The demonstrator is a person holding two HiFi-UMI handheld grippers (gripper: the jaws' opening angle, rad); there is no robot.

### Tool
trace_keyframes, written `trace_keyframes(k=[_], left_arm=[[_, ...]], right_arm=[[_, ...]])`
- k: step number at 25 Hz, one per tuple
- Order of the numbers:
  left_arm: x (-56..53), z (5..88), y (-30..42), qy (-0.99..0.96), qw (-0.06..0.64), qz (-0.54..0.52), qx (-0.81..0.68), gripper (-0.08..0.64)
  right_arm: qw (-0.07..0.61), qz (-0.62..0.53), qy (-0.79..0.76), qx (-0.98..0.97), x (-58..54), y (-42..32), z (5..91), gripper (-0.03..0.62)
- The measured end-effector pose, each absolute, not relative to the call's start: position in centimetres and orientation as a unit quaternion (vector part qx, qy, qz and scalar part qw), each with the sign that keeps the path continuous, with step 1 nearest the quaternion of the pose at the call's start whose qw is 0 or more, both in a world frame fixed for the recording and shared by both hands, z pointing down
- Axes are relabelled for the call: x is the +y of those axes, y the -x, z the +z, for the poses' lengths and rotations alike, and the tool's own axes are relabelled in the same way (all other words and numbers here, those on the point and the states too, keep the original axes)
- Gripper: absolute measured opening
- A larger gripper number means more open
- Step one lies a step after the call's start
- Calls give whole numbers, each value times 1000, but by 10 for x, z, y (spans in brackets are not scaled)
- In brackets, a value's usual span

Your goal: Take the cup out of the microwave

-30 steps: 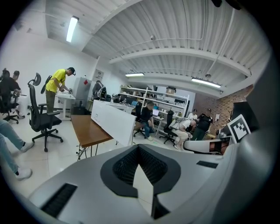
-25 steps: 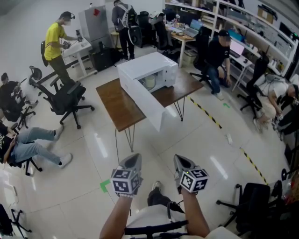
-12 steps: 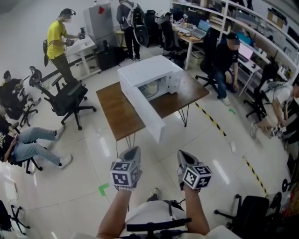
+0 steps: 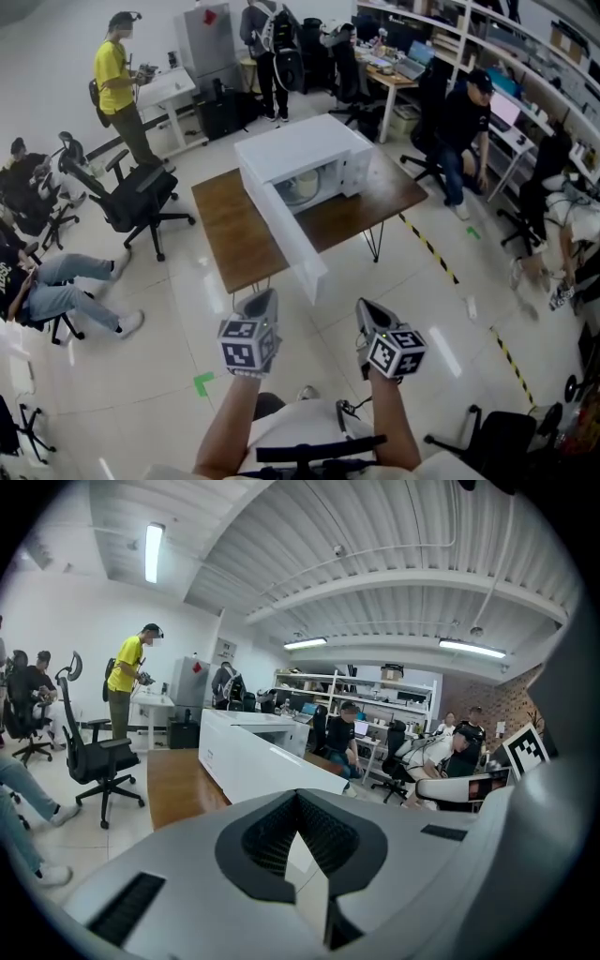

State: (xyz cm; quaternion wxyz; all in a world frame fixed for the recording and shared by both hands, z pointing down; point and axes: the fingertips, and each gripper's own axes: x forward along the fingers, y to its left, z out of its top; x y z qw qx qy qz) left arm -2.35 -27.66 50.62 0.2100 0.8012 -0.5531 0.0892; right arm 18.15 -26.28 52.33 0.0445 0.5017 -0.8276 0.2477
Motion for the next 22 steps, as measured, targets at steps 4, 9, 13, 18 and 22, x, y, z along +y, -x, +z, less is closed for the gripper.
trace_keyframes(k=[4, 9, 13, 18, 22], left_arm=[[-292, 509, 27, -795, 215, 88, -560, -3], [-311, 515, 31, -791, 221, 87, -564, -3], [-328, 520, 33, -791, 224, 89, -562, -3], [-365, 528, 40, -790, 229, 89, -561, -3], [-397, 529, 50, -786, 230, 86, -567, -3]], right_arm=[[48, 251, -497, -829, -279, -183, 527, 11], [56, 252, -500, -827, -297, -187, 531, 11], [60, 255, -502, -824, -313, -185, 535, 11], [57, 247, -501, -828, -350, -179, 535, 11], [61, 241, -500, -830, -384, -174, 532, 11]])
